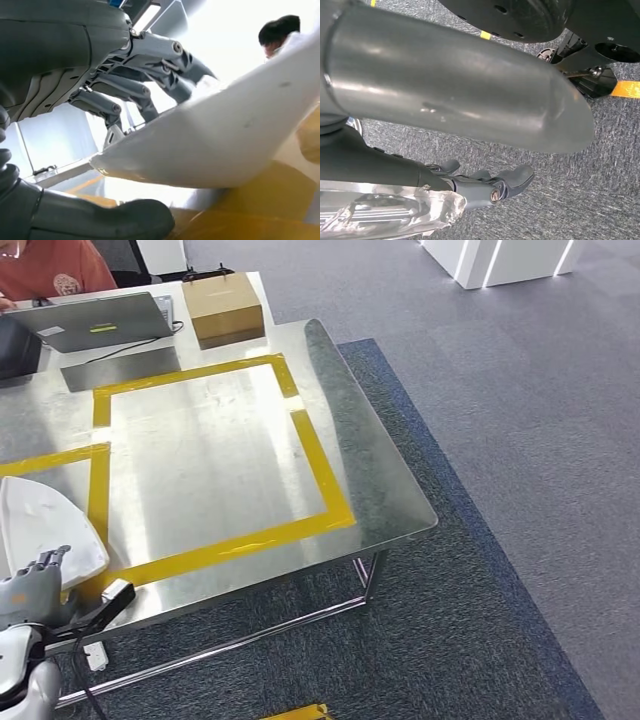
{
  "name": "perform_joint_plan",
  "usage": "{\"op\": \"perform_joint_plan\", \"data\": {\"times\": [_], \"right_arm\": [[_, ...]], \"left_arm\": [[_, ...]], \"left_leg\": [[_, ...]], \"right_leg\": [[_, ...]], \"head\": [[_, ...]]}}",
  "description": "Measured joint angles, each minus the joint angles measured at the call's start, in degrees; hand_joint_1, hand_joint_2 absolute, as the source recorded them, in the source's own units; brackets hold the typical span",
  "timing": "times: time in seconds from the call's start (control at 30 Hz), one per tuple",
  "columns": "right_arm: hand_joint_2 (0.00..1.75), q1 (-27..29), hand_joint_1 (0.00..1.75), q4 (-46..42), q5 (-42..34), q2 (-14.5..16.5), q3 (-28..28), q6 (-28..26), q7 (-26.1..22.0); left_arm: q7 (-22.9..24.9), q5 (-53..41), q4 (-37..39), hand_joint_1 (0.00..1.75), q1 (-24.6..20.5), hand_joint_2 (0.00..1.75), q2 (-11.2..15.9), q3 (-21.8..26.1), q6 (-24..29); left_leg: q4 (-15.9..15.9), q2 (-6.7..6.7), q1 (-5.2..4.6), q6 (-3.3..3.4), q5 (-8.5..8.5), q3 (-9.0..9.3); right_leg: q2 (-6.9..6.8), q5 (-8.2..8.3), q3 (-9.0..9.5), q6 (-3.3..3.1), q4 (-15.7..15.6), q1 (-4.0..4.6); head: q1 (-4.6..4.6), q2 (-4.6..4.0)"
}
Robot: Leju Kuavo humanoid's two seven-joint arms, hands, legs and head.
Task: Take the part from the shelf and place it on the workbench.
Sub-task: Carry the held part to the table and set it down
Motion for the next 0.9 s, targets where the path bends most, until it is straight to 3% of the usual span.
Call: {"op": "perform_joint_plan", "data": {"times": [0.13, 0.37, 0.53, 0.6, 0.67, 0.73, 0.77, 0.8, 0.83, 0.9], "right_arm": [[0.00, 0.0, 0.00, 0.1, 0.0, 0.0, 0.0, 0.0, 0.0], [0.00, 0.0, 0.00, 0.2, 0.0, 0.0, -0.1, 0.0, 0.1], [0.00, 0.0, 0.00, 0.2, 0.0, 0.0, -0.3, 0.0, 0.1], [0.00, -0.1, 0.00, 0.2, 0.0, 0.0, -0.3, 0.0, 0.1], [0.00, -0.1, 0.00, 0.2, 0.0, 0.0, -0.3, 0.0, 0.0], [0.00, 0.0, 0.00, 0.2, 0.0, 0.0, -0.3, 0.0, 0.0], [0.00, 0.1, 0.00, 0.2, 0.0, 0.0, -0.3, 0.0, 0.0], [0.00, 0.2, 0.00, 0.2, 0.0, 0.0, -0.3, 0.0, 0.0], [0.00, 0.2, 0.00, 0.2, 0.0, -0.1, -0.3, 0.0, 0.0], [0.00, 0.2, 0.00, 0.2, 0.0, -0.2, -0.3, -0.1, 0.0]], "left_arm": [[-0.1, 0.0, 0.2, 0.00, -0.3, 0.00, 0.5, -0.3, -0.1], [-1.9, 0.0, 0.4, 0.00, -0.7, 0.00, 0.1, 1.8, -1.0], [-1.6, 0.0, 0.4, 0.00, -0.6, 0.00, -0.1, 2.9, -1.0], [-1.6, 0.0, 0.4, 0.00, -0.5, 0.00, -0.1, 3.2, -1.0], [-1.6, 0.0, 0.4, 0.00, -0.4, 0.00, -0.1, 3.4, -0.9], [-1.6, 0.0, 0.6, 0.00, -0.2, 0.00, -0.3, 3.8, -0.8], [-1.6, 0.0, 0.7, 0.00, -0.2, 0.00, -0.3, 4.1, -0.7], [-1.6, 0.0, 0.8, 0.00, -0.2, 0.00, -0.4, 4.5, -0.6], [-1.6, 0.0, 0.9, 0.00, -0.2, 0.00, -0.5, 4.9, -0.5], [-1.8, 0.0, 1.1, 0.00, -0.3, 0.00, -0.7, 5.9, -0.4]], "left_leg": [[0.0, 0.00, 0.00, 0.01, -0.01, 0.03], [0.1, 0.00, -0.20, 0.33, -0.15, 0.05], [0.1, -0.02, -0.65, 1.24, -0.25, 0.06], [-0.5, -0.08, -0.37, 1.81, 0.10, 0.38], [-1.0, -0.25, -0.03, 2.24, 0.37, 0.65], [-1.0, -0.64, -0.02, 2.34, 0.34, 0.62], [-1.0, -0.95, -0.03, 2.35, 0.31, 0.62], [-1.0, -1.42, -0.02, 2.31, 0.28, 0.65], [-0.9, -1.95, 0.00, 2.23, 0.24, 0.71], [-0.8, -3.13, 0.11, 1.87, 0.08, 0.84]], "right_leg": [[-0.01, 0.00, 0.00, 0.02, 0.0, -0.01], [-0.06, -0.01, 0.06, 0.32, 0.0, -0.23], [-0.17, 0.01, 0.26, 1.10, -0.2, -0.66], [-0.10, -0.63, -0.08, 1.49, 0.4, -0.64], [0.14, -3.32, -2.29, 1.70, 4.9, -0.59], [0.27, -6.75, -6.23, 1.80, 12.8, -0.55], [0.28, -7.38, -7.70, 1.83, 15.5, -0.55], [0.31, -6.85, -8.23, 1.82, 16.2, -0.54], [0.45, -5.23, -7.57, 1.75, 14.4, -0.55], [2.24, -1.14, -3.95, 1.37, 6.6, -0.66]], "head": [[0.00, 0.00], [-0.02, 0.00], [-0.04, 0.00], [0.04, 0.00], [0.22, 0.00], [0.32, 0.00], [0.31, 0.00], [0.32, 0.00], [0.32, 0.00], [0.32, 0.00]]}}
